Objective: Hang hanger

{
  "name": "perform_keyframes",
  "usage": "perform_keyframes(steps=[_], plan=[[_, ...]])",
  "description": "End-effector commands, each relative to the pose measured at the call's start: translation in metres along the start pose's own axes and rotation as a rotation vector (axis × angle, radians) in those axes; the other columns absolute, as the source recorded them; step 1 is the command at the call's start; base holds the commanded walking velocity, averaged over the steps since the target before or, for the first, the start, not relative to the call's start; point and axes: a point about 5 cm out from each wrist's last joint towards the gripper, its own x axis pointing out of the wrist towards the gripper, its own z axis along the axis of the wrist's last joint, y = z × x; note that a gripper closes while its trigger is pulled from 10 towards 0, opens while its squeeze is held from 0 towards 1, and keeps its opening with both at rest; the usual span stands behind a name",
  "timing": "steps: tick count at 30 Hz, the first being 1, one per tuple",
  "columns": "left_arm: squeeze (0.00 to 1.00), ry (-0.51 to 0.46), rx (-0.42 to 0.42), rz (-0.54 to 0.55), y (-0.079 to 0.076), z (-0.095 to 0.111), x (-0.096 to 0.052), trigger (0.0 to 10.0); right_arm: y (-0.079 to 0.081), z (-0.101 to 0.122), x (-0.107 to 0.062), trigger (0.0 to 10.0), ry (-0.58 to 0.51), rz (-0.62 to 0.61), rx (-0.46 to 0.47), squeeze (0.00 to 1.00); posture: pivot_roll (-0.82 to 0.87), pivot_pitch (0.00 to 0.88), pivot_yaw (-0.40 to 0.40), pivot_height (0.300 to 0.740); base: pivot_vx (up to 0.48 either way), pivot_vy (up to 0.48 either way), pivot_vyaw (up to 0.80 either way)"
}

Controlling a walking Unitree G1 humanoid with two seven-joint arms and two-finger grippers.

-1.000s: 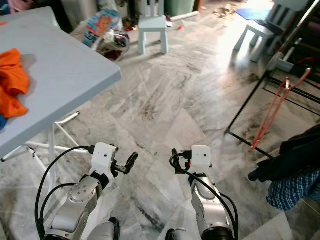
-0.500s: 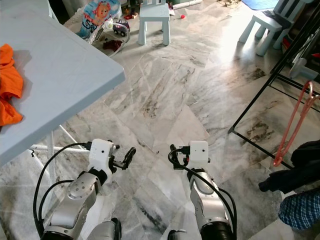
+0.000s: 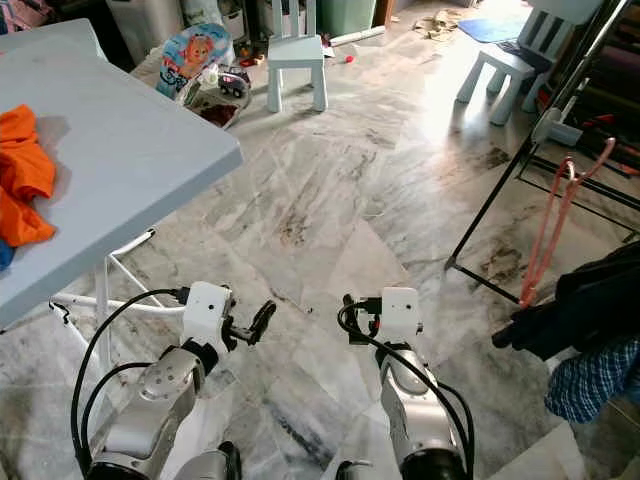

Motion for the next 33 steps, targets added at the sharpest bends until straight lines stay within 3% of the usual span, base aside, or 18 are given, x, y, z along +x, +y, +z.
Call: perform_keyframes(steps=[1, 3, 6, 10, 12, 16, 20, 22, 24, 27, 30, 33], plan=[[0.00, 0.021, 0.011, 0.014, 0.004, -0.004, -0.008, 10.0, 0.003, 0.007, 0.000, 10.0, -0.025, -0.012, 0.012, 0.00, 0.13, 0.191, 0.007, 0.740, 0.000, 0.000, 0.00], [0.00, 0.031, 0.038, 0.011, 0.006, -0.009, -0.020, 10.0, 0.009, 0.012, 0.003, 10.0, -0.040, -0.011, 0.029, 0.00, 0.14, 0.196, 0.012, 0.740, 0.000, 0.000, 0.00], [0.00, 0.089, 0.037, 0.029, 0.010, -0.031, -0.035, 10.0, 0.005, -0.004, 0.001, 10.0, 0.003, -0.038, 0.041, 0.00, 0.15, 0.194, 0.017, 0.740, 0.000, 0.000, 0.00], [0.00, 0.127, 0.039, 0.038, 0.015, -0.047, -0.040, 10.0, -0.017, -0.029, -0.013, 10.0, 0.068, -0.125, -0.012, 0.00, 0.12, 0.208, 0.029, 0.740, 0.000, 0.000, 0.00], [0.00, 0.150, 0.089, 0.022, 0.014, -0.052, -0.036, 10.0, -0.024, -0.037, -0.020, 10.0, 0.091, -0.142, -0.023, 0.00, 0.10, 0.205, 0.037, 0.740, 0.000, 0.000, 0.00], [0.00, 0.140, 0.105, -0.020, 0.012, -0.047, -0.028, 10.0, -0.038, -0.041, -0.031, 10.0, 0.097, -0.186, -0.072, 0.00, 0.06, 0.202, 0.043, 0.740, 0.000, 0.000, 0.00], [0.00, 0.120, 0.111, -0.032, 0.022, -0.028, -0.021, 10.0, -0.033, -0.027, -0.034, 10.0, 0.056, -0.212, -0.035, 0.00, -0.03, 0.207, 0.076, 0.740, 0.000, 0.000, 0.00], [0.00, 0.092, 0.117, -0.043, 0.027, -0.015, -0.004, 10.0, -0.032, -0.015, -0.030, 10.0, 0.002, -0.219, -0.050, 0.00, -0.11, 0.264, 0.175, 0.740, 0.000, 0.000, 0.00], [0.00, 0.067, 0.134, -0.081, 0.022, -0.006, 0.014, 10.0, -0.038, -0.006, -0.028, 10.0, -0.042, -0.246, -0.055, 0.00, -0.11, 0.207, 0.186, 0.740, 0.000, 0.000, 0.00], [0.00, 0.057, 0.166, -0.100, 0.019, -0.002, 0.027, 10.0, -0.045, -0.005, -0.027, 10.0, -0.061, -0.258, -0.093, 0.00, -0.13, 0.223, 0.209, 0.740, 0.000, 0.000, 0.00], [0.00, 0.064, 0.139, -0.048, 0.018, 0.005, 0.039, 10.0, -0.059, -0.014, -0.031, 10.0, 0.001, -0.295, -0.051, 0.00, -0.13, 0.165, 0.171, 0.740, 0.000, 0.000, 0.00], [0.00, 0.050, 0.150, -0.037, 0.017, 0.003, 0.040, 10.0, -0.051, -0.013, -0.023, 10.0, 0.021, -0.171, -0.110, 0.00, -0.12, 0.134, 0.149, 0.740, 0.000, 0.000, 0.00]])
